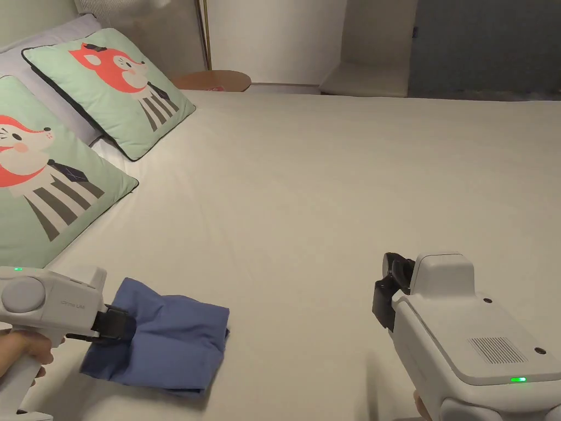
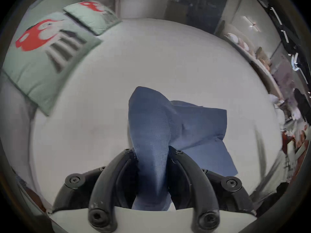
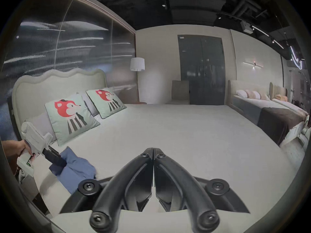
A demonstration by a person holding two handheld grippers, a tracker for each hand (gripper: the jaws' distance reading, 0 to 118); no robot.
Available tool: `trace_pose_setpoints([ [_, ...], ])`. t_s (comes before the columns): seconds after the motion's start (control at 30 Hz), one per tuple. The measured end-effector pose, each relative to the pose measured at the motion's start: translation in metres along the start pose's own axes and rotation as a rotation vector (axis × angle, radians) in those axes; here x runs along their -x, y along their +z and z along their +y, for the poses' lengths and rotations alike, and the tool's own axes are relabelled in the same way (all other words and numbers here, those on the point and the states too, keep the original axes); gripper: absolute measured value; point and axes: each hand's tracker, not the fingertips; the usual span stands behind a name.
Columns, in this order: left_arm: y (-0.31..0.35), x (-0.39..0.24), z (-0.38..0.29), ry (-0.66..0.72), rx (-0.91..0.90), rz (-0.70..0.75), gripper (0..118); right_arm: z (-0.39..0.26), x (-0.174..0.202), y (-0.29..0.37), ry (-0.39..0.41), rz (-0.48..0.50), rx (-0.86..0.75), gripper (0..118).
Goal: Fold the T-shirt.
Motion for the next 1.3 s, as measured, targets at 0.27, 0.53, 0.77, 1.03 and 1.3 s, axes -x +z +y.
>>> trace_pose_setpoints([
  [0.27, 0.012, 0.119, 0.013, 0.107, -0.014, 0.203, 24, 0.003, 0.019, -0.028, 0.024, 0.01, 0.003, 0],
  [0.53, 0.009, 0.115, 0.008, 0.17, -0.03, 0.228, 110, 0.0, 0.006, -0.026, 0.026, -0.003, 0.027, 0],
  [0.77, 0.046, 0.076, 0.006, 0.149, -0.134, 0.241, 107, 0.009, -0.006, -0.002, 0.018, -0.011, 0.001, 0],
  [1.03, 0.112, -0.002, 0.008, 0.074, -0.41, 0.297, 107, 0.032, -0.032, 0.044, 0.012, -0.04, -0.083, 0],
  [1.3, 0.204, -0.124, -0.01, 0.054, -0.766, 0.245, 107, 0.061, -0.064, 0.091, 0.017, -0.077, -0.198, 0],
])
